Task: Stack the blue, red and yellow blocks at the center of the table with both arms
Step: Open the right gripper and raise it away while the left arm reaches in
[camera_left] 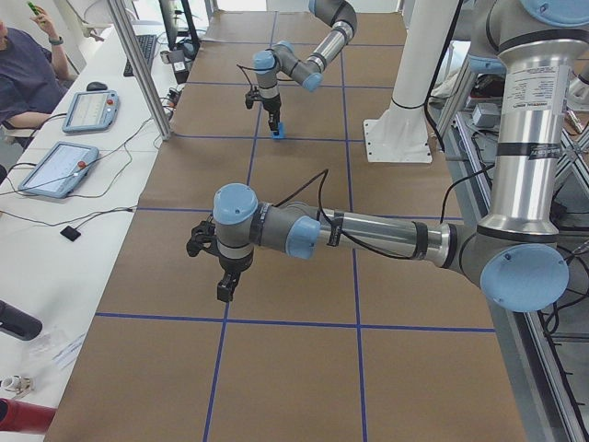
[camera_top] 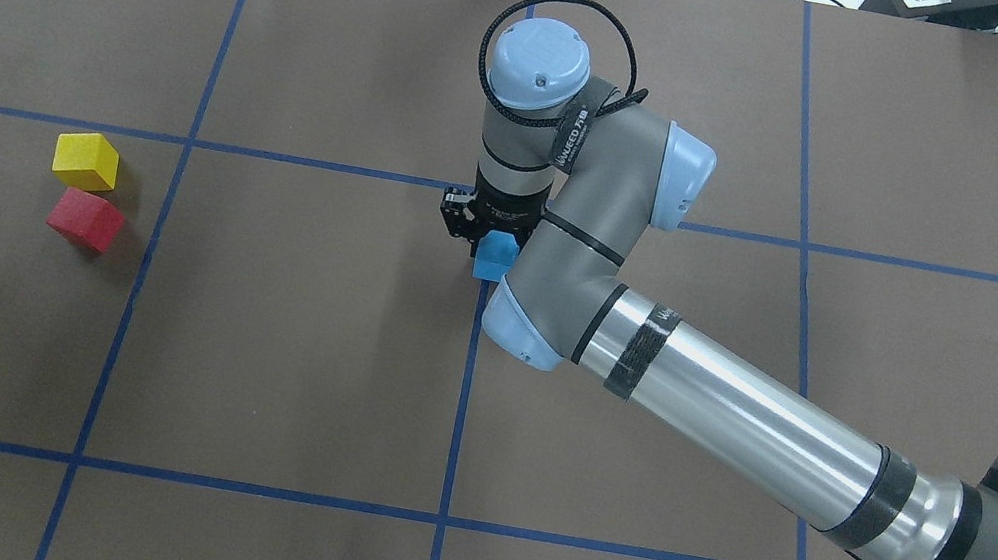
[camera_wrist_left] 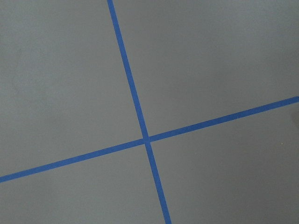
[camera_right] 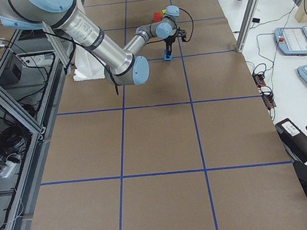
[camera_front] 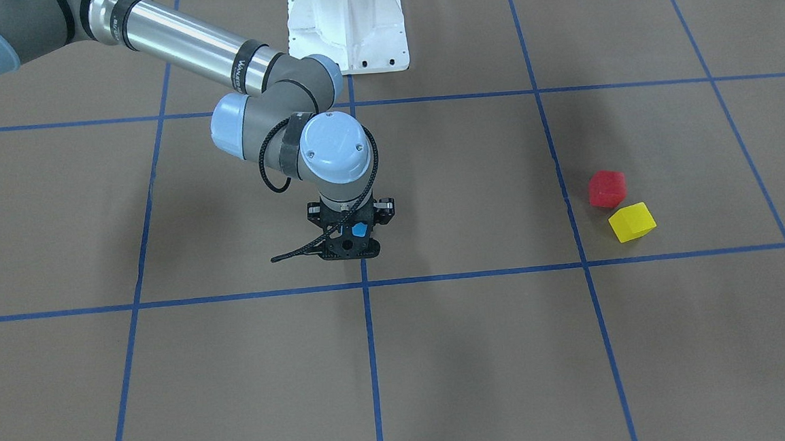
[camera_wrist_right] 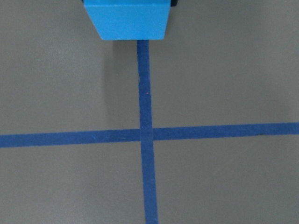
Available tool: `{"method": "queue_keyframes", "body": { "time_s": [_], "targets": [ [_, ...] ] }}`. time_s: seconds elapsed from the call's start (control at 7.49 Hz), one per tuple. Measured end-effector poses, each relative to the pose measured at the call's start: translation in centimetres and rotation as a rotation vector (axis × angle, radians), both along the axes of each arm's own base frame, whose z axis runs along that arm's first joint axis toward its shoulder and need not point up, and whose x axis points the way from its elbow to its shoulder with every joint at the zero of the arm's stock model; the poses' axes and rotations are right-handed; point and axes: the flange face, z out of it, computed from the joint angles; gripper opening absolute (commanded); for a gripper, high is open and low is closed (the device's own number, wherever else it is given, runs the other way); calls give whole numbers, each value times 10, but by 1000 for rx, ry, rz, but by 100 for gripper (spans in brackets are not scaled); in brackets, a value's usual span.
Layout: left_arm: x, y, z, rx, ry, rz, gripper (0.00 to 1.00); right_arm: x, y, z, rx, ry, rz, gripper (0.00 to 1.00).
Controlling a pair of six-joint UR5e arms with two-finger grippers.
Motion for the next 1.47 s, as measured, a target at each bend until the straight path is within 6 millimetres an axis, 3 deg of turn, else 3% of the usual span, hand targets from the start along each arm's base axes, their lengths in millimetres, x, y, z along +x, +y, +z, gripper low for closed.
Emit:
{"method": "queue_keyframes", "body": {
  "time_s": [0.53,0.8,0.94,1.07,1.2,1.34,1.47],
  "targets": [
    [0,0,-1,2,0,0,100,-3,0,-2,16,-30,6,98],
    [1,-6,-13,3,6,-19,100,12,-10,-13,28,-53,16,98],
    [7,-13,-35,-22,23,-77,99,39,-25,-26,23,-85,30,98],
    [27,-17,-63,-66,48,-146,99,75,-45,-36,13,-106,42,98],
    [54,-13,-91,-95,73,-185,99,113,-60,-33,21,-101,45,98],
    [85,-3,-120,-115,93,-203,99,154,-70,-13,46,-79,39,99],
    [126,11,-143,-135,91,-212,99,196,-76,20,79,-55,27,99]
  ]
}}
